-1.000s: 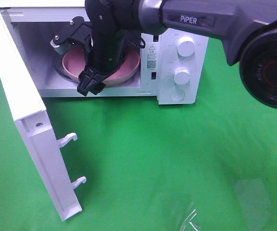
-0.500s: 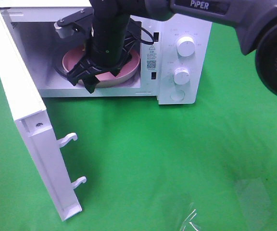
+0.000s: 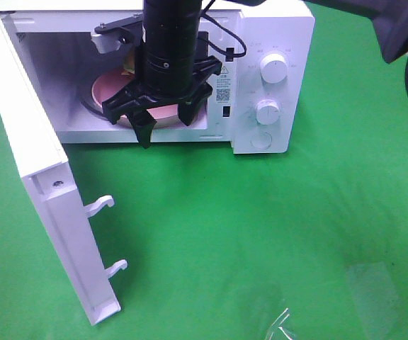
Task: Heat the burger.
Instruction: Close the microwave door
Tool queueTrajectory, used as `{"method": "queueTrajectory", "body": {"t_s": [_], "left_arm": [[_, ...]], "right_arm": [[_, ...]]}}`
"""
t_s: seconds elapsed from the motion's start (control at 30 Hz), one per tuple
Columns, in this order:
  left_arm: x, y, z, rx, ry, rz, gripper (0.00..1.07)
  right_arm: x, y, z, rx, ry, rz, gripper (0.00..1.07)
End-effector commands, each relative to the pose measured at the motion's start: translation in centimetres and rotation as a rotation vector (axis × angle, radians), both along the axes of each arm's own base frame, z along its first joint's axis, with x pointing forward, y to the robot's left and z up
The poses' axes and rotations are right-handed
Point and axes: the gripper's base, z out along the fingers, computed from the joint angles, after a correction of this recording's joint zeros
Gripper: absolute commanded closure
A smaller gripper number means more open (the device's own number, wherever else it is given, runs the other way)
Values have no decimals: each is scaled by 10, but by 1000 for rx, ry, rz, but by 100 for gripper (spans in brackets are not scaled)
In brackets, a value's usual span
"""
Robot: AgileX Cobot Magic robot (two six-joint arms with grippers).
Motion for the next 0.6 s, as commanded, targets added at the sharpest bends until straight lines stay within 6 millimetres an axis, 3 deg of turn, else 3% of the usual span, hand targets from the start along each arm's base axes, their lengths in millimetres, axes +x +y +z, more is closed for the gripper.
{"method": "queueTrajectory", "body": {"t_s": [0.03,0.3,0.6], "left_arm": [[-2,0,0,-7,-32,3,107],[-2,0,0,-7,-32,3,107],[-2,0,0,-7,-32,3,107]], "right_arm": [[-4,-5,8,-19,23,-24,35],[-12,-12,18,-16,30,-48,35],[-40,-44,29,-97,49,-49,35]]}}
